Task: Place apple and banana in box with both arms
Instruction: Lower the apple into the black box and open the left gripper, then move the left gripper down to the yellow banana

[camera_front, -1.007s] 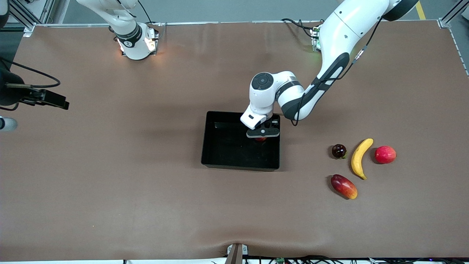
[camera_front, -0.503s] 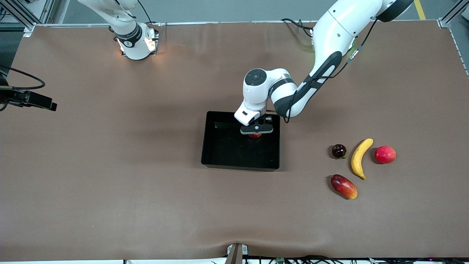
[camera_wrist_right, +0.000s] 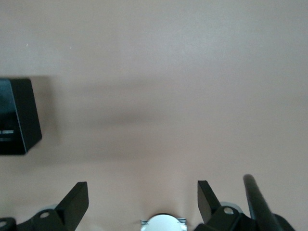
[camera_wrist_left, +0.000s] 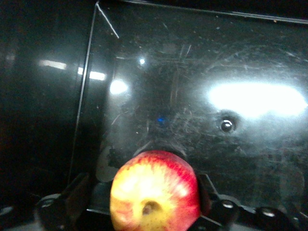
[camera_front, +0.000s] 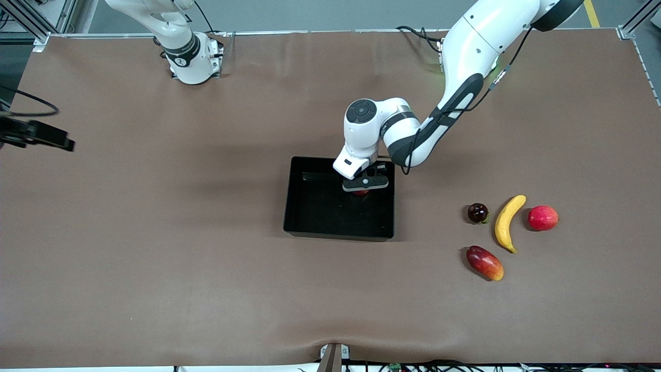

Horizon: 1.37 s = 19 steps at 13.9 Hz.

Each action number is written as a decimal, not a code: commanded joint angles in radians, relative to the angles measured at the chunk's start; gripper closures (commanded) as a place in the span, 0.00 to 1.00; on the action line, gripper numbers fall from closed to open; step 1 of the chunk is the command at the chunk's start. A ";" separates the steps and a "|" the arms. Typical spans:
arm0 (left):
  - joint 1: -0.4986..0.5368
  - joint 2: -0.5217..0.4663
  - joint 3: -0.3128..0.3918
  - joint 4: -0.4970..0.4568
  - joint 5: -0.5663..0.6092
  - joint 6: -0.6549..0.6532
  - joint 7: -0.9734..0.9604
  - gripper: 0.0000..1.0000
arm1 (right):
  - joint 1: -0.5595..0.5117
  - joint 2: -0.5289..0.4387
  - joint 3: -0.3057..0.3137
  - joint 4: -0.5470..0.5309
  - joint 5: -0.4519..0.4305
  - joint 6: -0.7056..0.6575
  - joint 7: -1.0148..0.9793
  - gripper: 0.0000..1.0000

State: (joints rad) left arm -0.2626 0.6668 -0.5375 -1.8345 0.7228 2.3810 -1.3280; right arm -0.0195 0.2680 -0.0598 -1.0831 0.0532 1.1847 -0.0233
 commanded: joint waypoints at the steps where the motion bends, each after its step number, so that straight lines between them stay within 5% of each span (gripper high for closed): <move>1: -0.001 -0.036 -0.006 0.026 0.015 -0.039 -0.037 0.00 | 0.009 -0.172 -0.009 -0.215 0.010 0.044 -0.070 0.00; 4: 0.009 -0.090 -0.015 0.060 0.010 -0.040 -0.039 0.00 | 0.016 -0.340 -0.006 -0.457 -0.007 0.156 -0.076 0.00; 9: 0.190 -0.200 -0.082 0.061 -0.029 -0.086 0.067 0.00 | 0.027 -0.366 0.028 -0.486 -0.046 0.174 -0.072 0.00; 15: 0.584 -0.233 -0.257 0.061 -0.189 -0.212 0.511 0.00 | 0.029 -0.351 0.021 -0.452 -0.079 0.179 -0.072 0.00; 19: 0.693 -0.211 -0.256 0.051 -0.194 -0.289 0.715 0.00 | 0.030 -0.351 0.026 -0.446 -0.067 0.230 -0.069 0.00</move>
State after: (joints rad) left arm 0.3950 0.4534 -0.7741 -1.7679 0.5456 2.1297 -0.6820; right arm 0.0062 -0.0658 -0.0329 -1.5278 -0.0126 1.3977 -0.0902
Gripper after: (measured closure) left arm 0.000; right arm 0.000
